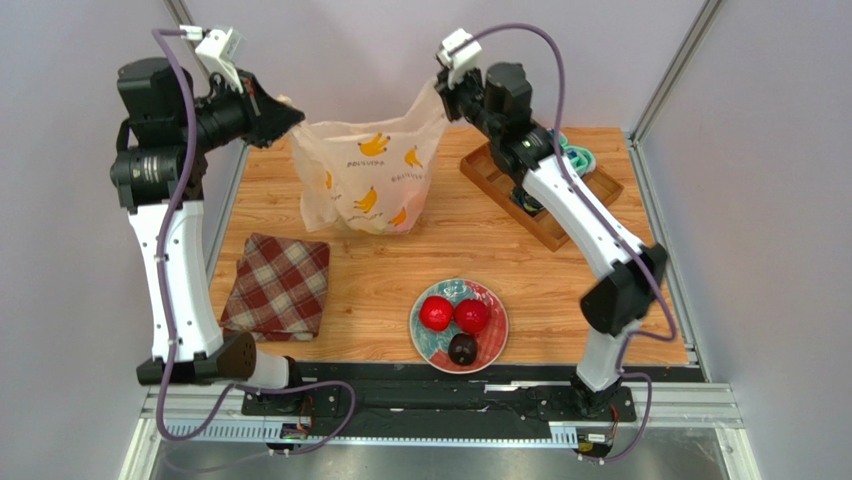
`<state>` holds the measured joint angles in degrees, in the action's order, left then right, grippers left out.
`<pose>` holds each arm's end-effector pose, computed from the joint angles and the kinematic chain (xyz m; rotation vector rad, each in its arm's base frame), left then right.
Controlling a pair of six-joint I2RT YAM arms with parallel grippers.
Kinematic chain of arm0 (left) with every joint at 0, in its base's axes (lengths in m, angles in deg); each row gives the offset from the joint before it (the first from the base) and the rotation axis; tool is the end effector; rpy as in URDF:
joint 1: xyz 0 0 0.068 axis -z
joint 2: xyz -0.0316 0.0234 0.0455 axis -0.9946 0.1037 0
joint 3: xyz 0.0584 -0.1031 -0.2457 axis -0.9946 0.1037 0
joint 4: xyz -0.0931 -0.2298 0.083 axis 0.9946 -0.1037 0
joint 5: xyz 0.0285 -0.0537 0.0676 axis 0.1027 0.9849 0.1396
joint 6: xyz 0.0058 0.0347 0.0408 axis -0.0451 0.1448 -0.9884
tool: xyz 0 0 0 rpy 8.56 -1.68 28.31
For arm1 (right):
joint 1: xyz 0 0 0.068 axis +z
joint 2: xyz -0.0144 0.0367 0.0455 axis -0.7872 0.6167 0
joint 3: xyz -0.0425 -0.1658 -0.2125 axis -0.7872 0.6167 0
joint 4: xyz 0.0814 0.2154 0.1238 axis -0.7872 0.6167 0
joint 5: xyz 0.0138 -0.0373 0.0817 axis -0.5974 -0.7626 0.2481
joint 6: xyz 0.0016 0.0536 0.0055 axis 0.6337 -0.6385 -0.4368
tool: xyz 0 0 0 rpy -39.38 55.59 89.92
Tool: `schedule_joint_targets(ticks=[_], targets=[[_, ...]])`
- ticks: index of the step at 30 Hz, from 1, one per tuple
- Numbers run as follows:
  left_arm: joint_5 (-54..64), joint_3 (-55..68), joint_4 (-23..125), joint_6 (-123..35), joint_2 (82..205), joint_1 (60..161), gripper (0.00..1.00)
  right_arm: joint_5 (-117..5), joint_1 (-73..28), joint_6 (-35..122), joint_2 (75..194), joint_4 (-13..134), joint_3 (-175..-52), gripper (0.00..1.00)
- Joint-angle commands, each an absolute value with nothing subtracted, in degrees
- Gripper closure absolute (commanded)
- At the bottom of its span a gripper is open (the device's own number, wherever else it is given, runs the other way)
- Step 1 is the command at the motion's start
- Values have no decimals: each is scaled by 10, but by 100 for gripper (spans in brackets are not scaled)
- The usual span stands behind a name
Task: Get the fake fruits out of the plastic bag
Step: Adjust the plastic bag at the center of the board.
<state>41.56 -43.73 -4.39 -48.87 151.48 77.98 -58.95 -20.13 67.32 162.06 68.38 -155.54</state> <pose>0.2366 -0.0002 0.5529 0.3549 1.7651 -0.7202 0.3772 0.2371 0.4634 -0.6968 1.4002 0.2636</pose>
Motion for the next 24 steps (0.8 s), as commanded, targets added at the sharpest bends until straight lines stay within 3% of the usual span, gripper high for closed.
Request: schedule_joint_targets(ticks=[1, 2, 5, 8, 9, 11, 13, 14, 19, 22, 24], targets=[[474, -294, -136, -537, 1420, 781, 100, -550, -180, 643, 1423, 661, -1339, 100], [475, -248, -156, -548, 1403, 780, 100, -544, -172, 633, 1366, 674, -1245, 100], [470, -51, -217, -558, 1334, 781, 100, -508, -143, 595, 1301, 754, -1130, 100], [484, 100, -234, -574, 1260, 781, 100, -483, -98, 593, 1240, 833, -1039, 89], [486, 149, -220, -573, 1217, 781, 100, -490, -90, 593, 1216, 845, -1020, 70], [483, 184, -197, -561, 1174, 781, 100, -496, -76, 593, 1203, 844, -1021, 51], [482, 216, -162, -542, 1129, 781, 100, -504, -73, 598, 1204, 837, -1063, 16], [482, 222, -153, -530, 1119, 780, 100, -506, -68, 596, 1207, 816, -1083, 5], [500, 244, -119, -488, 1108, 781, 100, -452, -22, 598, 1270, 771, -1201, 9], [507, 240, -116, -482, 1108, 781, 100, -406, 12, 618, 1308, 781, -1229, 26], [500, 229, -128, -486, 1104, 781, 100, -389, 31, 632, 1344, 806, -1234, 47]])
